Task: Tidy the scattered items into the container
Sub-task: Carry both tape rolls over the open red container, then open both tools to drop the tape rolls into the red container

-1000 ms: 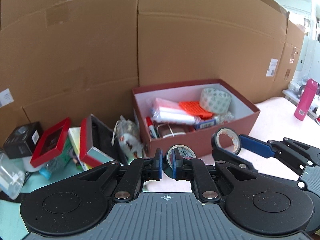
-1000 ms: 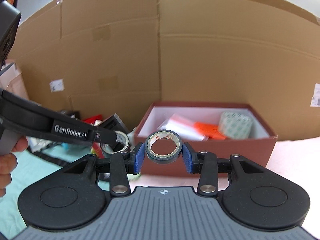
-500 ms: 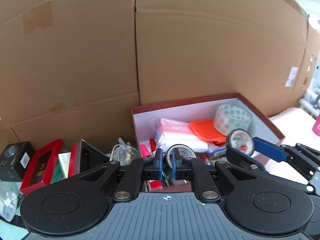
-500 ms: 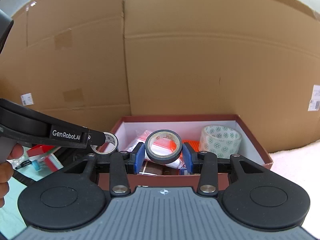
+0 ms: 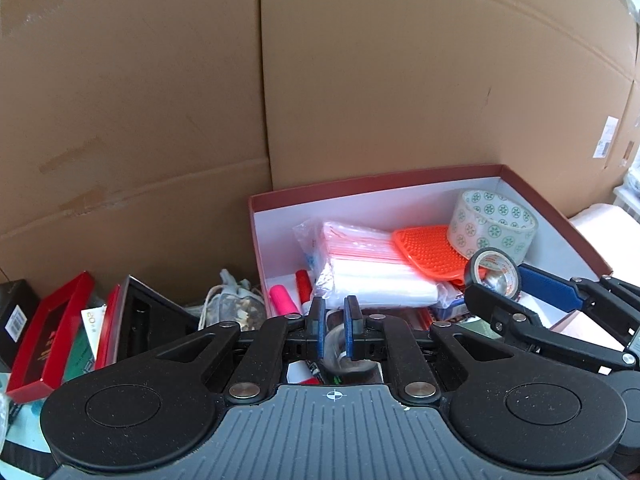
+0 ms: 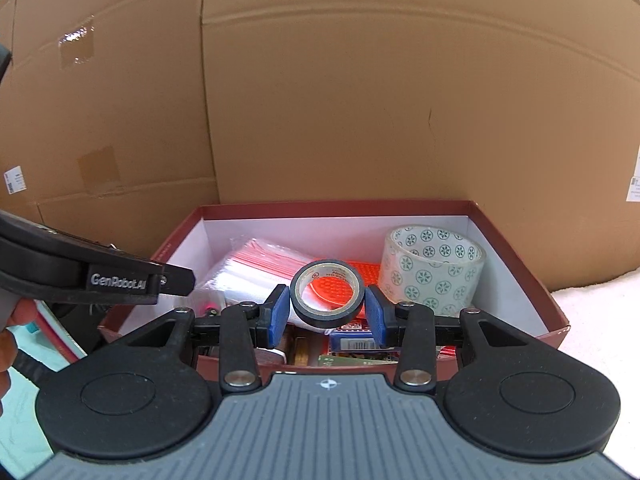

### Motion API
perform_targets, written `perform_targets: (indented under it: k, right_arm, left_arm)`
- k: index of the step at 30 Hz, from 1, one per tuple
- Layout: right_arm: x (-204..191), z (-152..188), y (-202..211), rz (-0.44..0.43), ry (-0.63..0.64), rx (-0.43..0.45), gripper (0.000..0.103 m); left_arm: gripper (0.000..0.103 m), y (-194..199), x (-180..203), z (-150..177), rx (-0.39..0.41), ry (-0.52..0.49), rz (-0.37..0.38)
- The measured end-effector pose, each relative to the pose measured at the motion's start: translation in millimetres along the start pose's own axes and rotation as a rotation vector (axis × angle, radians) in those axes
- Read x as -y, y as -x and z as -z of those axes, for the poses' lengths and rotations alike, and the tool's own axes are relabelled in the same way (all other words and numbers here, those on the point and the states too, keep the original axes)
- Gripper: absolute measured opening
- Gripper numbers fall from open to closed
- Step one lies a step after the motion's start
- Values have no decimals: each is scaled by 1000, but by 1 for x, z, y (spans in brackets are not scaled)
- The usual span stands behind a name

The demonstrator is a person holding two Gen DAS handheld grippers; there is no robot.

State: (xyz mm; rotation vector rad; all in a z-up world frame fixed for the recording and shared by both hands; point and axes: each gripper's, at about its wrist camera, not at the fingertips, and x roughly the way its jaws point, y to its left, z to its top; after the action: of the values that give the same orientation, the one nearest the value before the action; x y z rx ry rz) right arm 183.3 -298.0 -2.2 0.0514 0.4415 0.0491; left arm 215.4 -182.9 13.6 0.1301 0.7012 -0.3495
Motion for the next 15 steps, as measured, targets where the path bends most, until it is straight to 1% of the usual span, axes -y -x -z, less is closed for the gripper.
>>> perform_targets:
  k: [2,3,5,6,7,10,11,12,13,14,15]
  right_arm:
    - [1,1,-3,5,0,-5,46]
    - [1,2,-4,7,1,-7,47]
    - [0,3,-5,14,3,-6,48]
    - [1,4,-5,15,3,-4,48]
    - [1,4,-5,15,2,-5,48]
    - [1,5,-5,13,-4,-7,50]
    - [1,6,-5,16,-5,-6,54]
    - [2,7,-4,20,-6,-3,59]
    - [2,7,-4,24,-7,0,61]
    - [2,8,-3,28,-7,4,67]
    - [3,8,-2,32,-8,9,76]
  left_arm:
    - [22,-1,-1,-1,0,3,2]
    - [31,-1,-1,-1,5,0,4]
    - [37,0,1,0,21,-6,-1]
    - [48,1,2,0,27,-12,-3]
    - [56,2,3,1,33,-15,-3]
    - [57,5,4,1,45,-19,-8]
    - [59,5,5,0,46,-19,-10]
    - [67,6,5,0,48,-17,-12]
    - [71,7,4,1,54,-14,-3]
    - [72,8,4,1,58,-11,3]
    - [77,9,5,2,65,-10,2]
